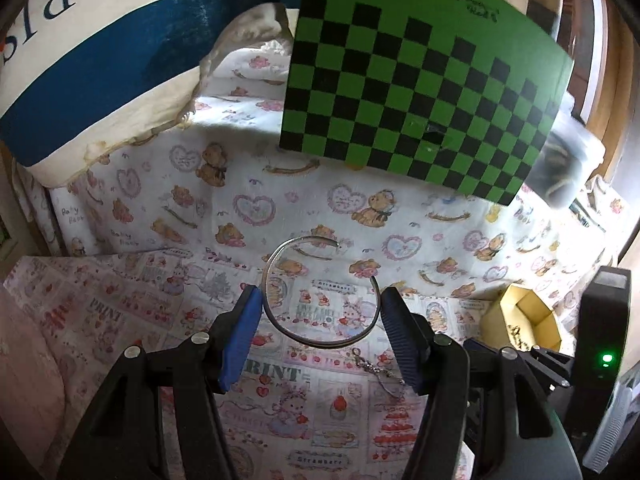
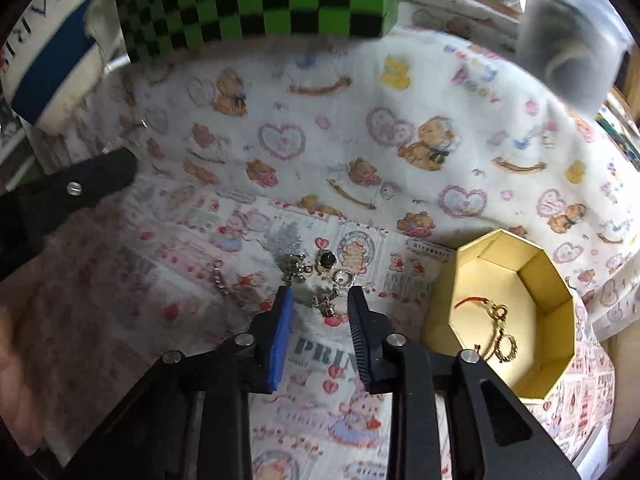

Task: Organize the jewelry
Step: 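Grasp a silver charm from the pile with the right tool while the left holds the bangle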

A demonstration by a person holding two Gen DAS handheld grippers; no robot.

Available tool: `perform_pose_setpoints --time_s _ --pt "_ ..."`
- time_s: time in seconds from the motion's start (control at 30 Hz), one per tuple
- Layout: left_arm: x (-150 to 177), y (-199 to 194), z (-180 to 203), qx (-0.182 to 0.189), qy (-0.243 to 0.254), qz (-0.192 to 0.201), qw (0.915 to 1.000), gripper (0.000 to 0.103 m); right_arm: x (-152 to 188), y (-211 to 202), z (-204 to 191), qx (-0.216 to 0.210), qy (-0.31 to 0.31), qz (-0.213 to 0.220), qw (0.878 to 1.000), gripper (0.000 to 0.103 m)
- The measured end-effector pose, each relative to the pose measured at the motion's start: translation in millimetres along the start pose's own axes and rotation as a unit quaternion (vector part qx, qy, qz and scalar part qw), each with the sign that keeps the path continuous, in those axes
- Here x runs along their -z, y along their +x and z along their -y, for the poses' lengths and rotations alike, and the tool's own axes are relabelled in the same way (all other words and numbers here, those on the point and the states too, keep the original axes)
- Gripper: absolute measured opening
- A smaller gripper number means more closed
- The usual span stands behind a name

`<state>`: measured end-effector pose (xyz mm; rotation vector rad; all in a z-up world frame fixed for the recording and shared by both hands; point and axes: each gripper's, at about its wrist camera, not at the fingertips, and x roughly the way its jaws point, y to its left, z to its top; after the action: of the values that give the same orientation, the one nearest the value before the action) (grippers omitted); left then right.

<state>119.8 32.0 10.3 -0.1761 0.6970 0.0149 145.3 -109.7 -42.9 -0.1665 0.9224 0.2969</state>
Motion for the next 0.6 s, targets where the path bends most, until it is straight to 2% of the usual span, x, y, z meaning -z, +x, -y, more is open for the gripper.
perform_pose_setpoints --time_s 0.37,0.4,0.6 --pt "3.5 13.6 -8.0 -0.013 -0.002 -0.015 0.9998 0.06 -5.7 31.8 -4.8 0.017 0.0 -0.022 1.0 0.025" --pt "3.9 14.1 -8.0 -0.015 -0.001 -0.015 0.9998 0.06 -5.3 31.4 -6.7 0.019 -0.005 -0.02 1.0 0.02" --pt "6.9 12.7 -3.7 -0.016 0.007 -0.012 0.9998 0.06 4.9 8.5 -12.8 0.02 -0.026 0.001 0.999 0.02"
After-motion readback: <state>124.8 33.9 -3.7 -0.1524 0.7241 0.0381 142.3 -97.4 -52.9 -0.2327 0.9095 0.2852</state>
